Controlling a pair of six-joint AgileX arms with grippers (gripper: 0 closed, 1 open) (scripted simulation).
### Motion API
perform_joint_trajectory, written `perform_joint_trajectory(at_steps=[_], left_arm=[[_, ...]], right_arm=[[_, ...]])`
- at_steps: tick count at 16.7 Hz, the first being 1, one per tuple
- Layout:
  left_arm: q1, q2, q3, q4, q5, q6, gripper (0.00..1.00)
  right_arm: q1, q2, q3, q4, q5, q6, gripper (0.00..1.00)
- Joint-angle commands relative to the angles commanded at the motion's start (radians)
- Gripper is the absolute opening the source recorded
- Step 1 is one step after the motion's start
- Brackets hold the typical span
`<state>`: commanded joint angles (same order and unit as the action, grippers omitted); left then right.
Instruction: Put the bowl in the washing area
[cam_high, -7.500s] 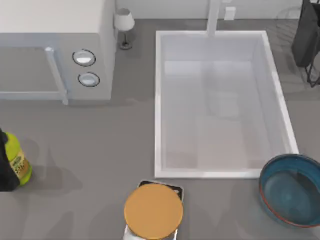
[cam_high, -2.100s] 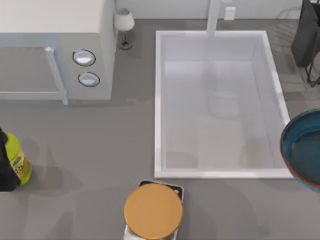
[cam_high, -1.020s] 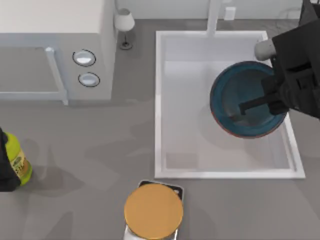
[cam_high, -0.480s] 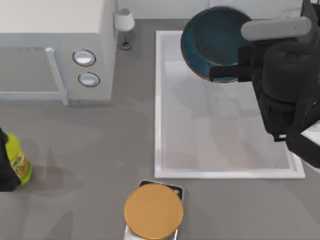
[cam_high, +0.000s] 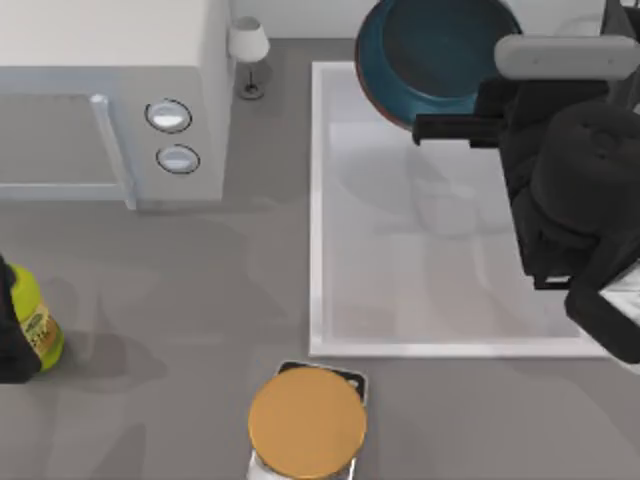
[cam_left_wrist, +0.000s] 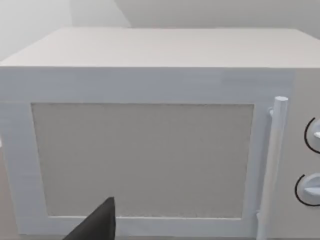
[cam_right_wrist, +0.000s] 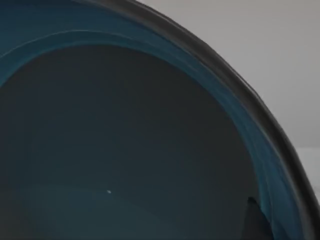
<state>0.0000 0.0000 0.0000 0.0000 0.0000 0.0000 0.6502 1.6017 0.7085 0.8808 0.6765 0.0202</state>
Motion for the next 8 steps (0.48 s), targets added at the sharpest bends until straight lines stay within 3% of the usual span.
perform_joint_trajectory(at_steps=[5,8], left_arm=[[0.0,0.0,0.0,0.0,0.0,0.0,1.0],[0.0,0.0,0.0,0.0,0.0,0.0,1.0]], right_arm=[[0.0,0.008,0.005,0.012,-0.006,0.007,0.0],[0.017,0.088,0.007,0.113,-0.017,0.034,0.0]])
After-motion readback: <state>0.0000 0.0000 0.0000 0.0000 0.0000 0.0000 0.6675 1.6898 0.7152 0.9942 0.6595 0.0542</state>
